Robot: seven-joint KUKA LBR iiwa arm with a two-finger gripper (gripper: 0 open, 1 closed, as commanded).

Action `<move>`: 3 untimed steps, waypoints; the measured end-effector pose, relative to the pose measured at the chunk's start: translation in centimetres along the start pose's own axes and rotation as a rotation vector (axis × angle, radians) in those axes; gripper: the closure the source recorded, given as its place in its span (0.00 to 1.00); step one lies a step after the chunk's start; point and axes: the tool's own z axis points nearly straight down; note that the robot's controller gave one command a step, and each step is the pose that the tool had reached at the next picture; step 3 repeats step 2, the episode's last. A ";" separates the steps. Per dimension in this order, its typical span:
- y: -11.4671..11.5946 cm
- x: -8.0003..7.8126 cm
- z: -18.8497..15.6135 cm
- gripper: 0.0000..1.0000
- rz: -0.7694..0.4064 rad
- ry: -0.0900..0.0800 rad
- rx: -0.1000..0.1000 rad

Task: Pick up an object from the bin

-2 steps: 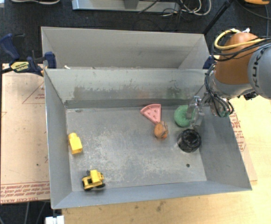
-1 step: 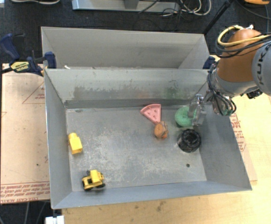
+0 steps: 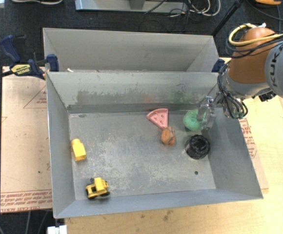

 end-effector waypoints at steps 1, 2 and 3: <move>2.2 -0.2 -5.7 1.00 0.035 0.007 -0.001; 1.7 0.8 -9.2 1.00 -0.046 0.001 0.001; 1.7 0.8 -9.2 1.00 -0.046 0.001 0.001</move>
Offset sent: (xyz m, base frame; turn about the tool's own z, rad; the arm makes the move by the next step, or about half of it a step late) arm -0.0095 0.0167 0.0923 -0.0465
